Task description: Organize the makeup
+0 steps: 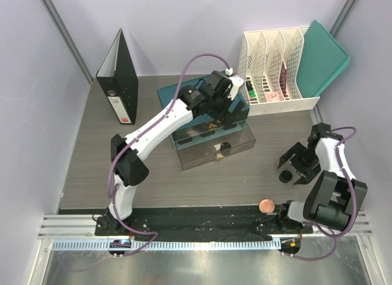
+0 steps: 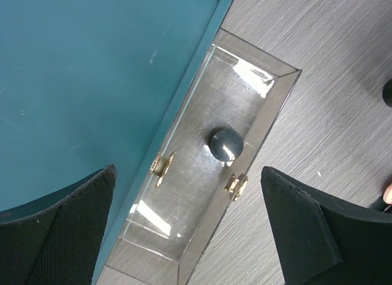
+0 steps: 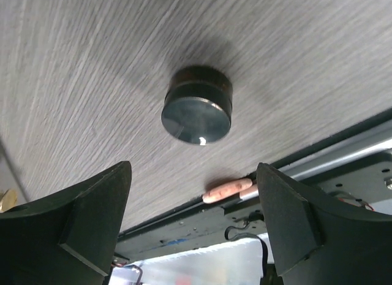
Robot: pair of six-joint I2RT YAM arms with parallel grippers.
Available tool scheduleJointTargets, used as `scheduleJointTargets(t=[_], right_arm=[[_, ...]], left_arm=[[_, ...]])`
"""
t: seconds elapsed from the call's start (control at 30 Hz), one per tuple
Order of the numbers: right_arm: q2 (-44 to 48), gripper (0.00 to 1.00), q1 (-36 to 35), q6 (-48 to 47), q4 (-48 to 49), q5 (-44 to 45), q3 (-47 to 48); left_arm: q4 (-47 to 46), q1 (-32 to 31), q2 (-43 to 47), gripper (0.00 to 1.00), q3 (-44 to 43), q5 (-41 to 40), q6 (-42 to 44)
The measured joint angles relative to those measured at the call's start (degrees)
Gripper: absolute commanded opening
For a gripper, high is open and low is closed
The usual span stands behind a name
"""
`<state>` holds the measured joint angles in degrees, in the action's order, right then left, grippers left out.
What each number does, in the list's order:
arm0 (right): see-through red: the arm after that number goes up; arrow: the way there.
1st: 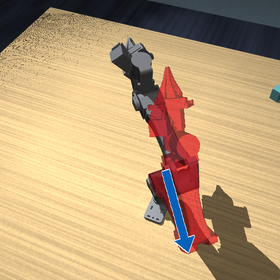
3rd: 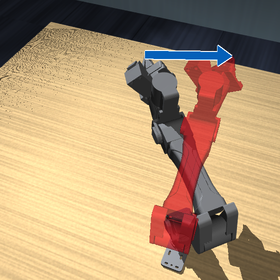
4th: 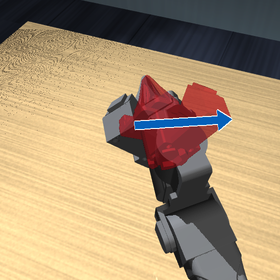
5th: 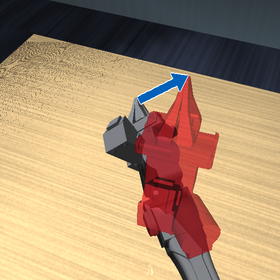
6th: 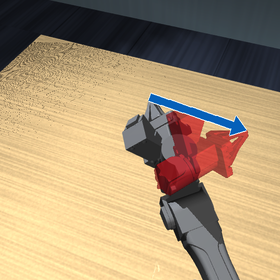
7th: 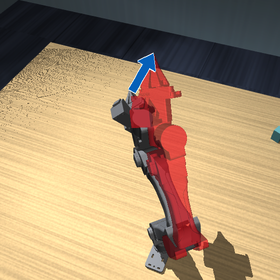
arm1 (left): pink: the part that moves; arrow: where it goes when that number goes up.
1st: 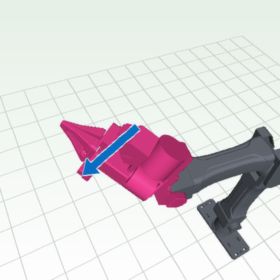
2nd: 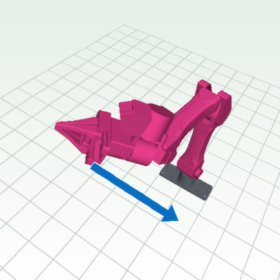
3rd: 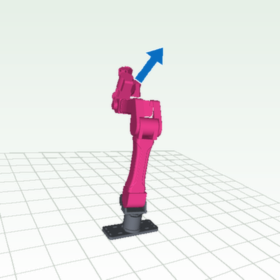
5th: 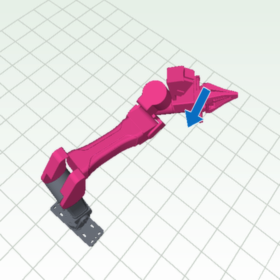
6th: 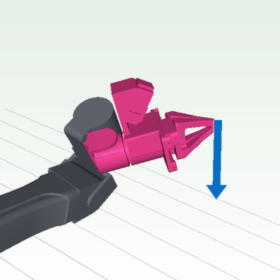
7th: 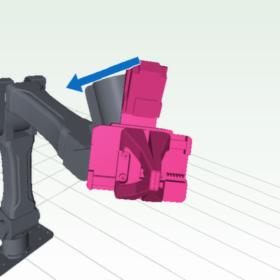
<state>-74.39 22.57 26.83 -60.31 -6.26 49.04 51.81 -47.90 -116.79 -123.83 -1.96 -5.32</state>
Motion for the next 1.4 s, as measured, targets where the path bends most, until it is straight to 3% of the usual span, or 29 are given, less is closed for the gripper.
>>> scheduleJointTargets(t=[0.13,0.23,0.47,0.53,0.67,1.03,1.4], right_arm=[[-2.3,0.80,-2.4,1.1,2.9,0.9,-2.2],[-3.5,0.65,-3.3,2.0,4.7,1.1,-3.7],[-7.7,0.62,-3.2,3.5,8.8,2.4,-4.3],[-9.1,0.50,-3.2,3.6,10.0,2.6,-4.3],[-11.1,0.01,-3.2,3.7,10.5,2.2,-3.8],[-11.3,0.01,-5.5,3.9,10.8,1.7,-2.1],[-14.3,0.01,-26.4,7.6,8.9,7.9,22.6]], left_arm=[[-0.1,0.3,0.6,1.00,0.6,-0.4,0.0],[-0.1,0.3,0.7,1.00,0.7,-0.8,0.1],[-0.1,0.4,1.2,1.00,0.8,-2.0,0.3],[-0.1,0.4,1.4,1.00,1.0,-2.2,0.3],[-0.1,0.4,2.1,1.00,1.8,-2.8,0.3],[0.1,0.4,3.2,1.00,3.2,-4.5,0.3],[0.1,1.2,5.3,1.00,3.9,-4.5,0.2]])
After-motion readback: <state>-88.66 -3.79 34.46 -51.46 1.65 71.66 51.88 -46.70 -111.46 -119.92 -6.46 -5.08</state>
